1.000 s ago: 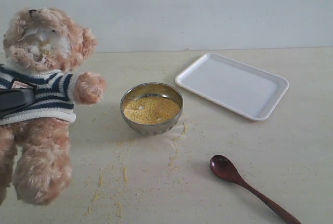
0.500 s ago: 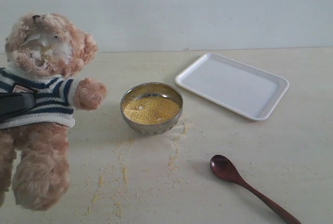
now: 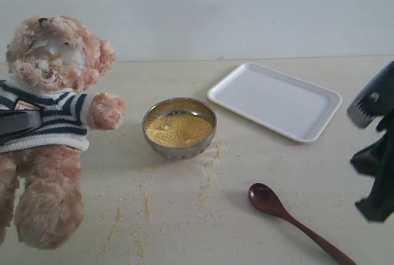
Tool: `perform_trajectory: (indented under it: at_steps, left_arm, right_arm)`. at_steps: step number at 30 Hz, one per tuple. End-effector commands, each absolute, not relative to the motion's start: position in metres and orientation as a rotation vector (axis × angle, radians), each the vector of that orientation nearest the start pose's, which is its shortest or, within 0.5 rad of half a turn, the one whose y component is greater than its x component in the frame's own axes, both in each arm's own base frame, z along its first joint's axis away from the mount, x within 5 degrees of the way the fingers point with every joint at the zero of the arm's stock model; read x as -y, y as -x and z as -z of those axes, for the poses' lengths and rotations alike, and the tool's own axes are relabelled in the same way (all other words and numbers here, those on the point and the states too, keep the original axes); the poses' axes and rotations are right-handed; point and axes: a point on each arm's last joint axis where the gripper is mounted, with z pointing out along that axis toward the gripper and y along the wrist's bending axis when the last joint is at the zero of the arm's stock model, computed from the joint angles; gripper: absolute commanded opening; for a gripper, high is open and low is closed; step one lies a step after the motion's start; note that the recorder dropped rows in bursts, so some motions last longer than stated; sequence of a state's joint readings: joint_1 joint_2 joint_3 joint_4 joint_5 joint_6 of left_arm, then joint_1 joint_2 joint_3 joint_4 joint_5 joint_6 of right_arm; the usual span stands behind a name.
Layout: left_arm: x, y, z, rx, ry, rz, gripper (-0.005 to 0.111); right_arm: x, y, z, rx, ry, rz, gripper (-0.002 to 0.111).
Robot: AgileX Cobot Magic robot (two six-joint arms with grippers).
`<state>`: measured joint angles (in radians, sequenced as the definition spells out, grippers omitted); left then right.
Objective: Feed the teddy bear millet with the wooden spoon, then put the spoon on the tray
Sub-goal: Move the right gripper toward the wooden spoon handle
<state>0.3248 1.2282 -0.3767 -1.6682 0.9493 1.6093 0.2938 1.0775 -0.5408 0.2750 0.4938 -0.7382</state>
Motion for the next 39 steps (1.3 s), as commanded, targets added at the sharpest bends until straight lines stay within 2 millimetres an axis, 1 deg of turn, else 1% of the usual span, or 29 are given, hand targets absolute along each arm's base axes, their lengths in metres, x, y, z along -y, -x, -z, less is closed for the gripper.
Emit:
perform_trajectory:
  at_steps: [1, 3, 7, 9, 10, 12, 15, 18, 20, 21, 23, 26, 27, 28, 30, 31, 32, 35, 37, 38, 39]
  left_arm:
    - [0.014, -0.194, -0.214, -2.022, -0.056, 0.929, 0.005]
    - [0.014, -0.193, -0.214, -2.021, -0.053, 0.933, 0.005]
    - [0.014, -0.193, -0.214, -2.021, -0.053, 0.933, 0.005]
    - [0.014, -0.193, -0.214, -2.021, -0.053, 0.933, 0.005]
    - [0.014, -0.193, -0.214, -2.026, -0.060, 0.932, 0.005]
    - [0.014, -0.193, -0.213, -2.034, -0.072, 0.929, 0.005]
    - [0.015, -0.192, -0.213, -2.032, -0.074, 0.933, 0.005]
    - [0.015, -0.192, -0.214, -2.029, -0.077, 0.939, 0.005]
    - [0.015, -0.192, -0.214, -2.028, -0.077, 0.940, 0.005]
    - [0.015, -0.192, -0.214, -2.028, -0.077, 0.940, 0.005]
    - [0.015, -0.192, -0.214, -2.028, -0.077, 0.940, 0.005]
    - [0.015, -0.192, -0.214, -2.026, -0.080, 0.945, 0.005]
    - [0.015, -0.192, -0.214, -2.026, -0.080, 0.945, 0.005]
    - [0.015, -0.192, -0.214, -2.026, -0.080, 0.945, 0.005]
    - [0.015, -0.192, -0.214, -2.024, -0.076, 0.946, 0.005]
    - [0.015, -0.192, -0.214, -2.024, -0.076, 0.946, 0.005]
    - [0.015, -0.192, -0.214, -2.024, -0.076, 0.946, 0.005]
    - [0.015, -0.192, -0.214, -2.023, -0.075, 0.946, 0.005]
    - [0.015, -0.193, -0.215, -2.021, -0.072, 0.947, 0.005]
    - [0.015, -0.193, -0.215, -2.021, -0.072, 0.947, 0.005]
    - [0.015, -0.193, -0.215, -2.021, -0.072, 0.947, 0.005]
  right_arm:
    - [-0.080, -0.159, -0.211, -2.270, 1.061, -0.291, 0.000]
    - [-0.081, -0.157, -0.206, -2.253, 1.030, -0.315, 0.000]
    - [-0.084, -0.160, -0.209, -2.260, 0.919, -0.378, 0.000]
    - [-0.083, -0.164, -0.208, -2.262, 0.865, -0.372, 0.000]
    - [-0.081, -0.168, -0.208, -2.269, 0.805, -0.369, 0.000]
    - [-0.075, -0.177, -0.209, -2.278, 0.618, -0.376, 0.000]
    - [-0.066, -0.188, -0.215, -2.253, 0.282, -0.435, 0.000]
    - [-0.065, -0.193, -0.220, -2.206, 0.153, -0.505, 0.000]
    - [-0.063, -0.196, -0.222, -2.187, 0.006, -0.538, 0.000]
    - [-0.060, -0.197, -0.222, -2.183, -0.073, -0.531, 0.000]
    - [-0.049, -0.200, -0.220, -2.178, -0.290, -0.469, 0.000]
    - [-0.034, -0.201, -0.218, -2.110, -0.688, -0.441, 0.000]
    - [-0.032, -0.201, -0.218, -2.089, -0.756, -0.440, 0.000]
    - [-0.030, -0.201, -0.218, -2.081, -0.774, -0.427, 0.000]
    - [-0.027, -0.201, -0.218, -2.087, -0.739, -0.370, 0.000]
    - [-0.027, -0.201, -0.218, -2.100, -0.688, -0.333, 0.000]
    - [-0.026, -0.201, -0.218, -2.120, -0.590, -0.272, 0.000]
    - [-0.022, -0.203, -0.220, -2.151, -0.137, 0.014, 0.000]
    - [-0.019, -0.204, -0.222, -2.134, 0.106, 0.201, 0.000]
    - [-0.016, -0.204, -0.224, -2.114, 0.261, 0.332, 0.000]
    - [-0.014, -0.204, -0.225, -2.097, 0.375, 0.423, 0.000]
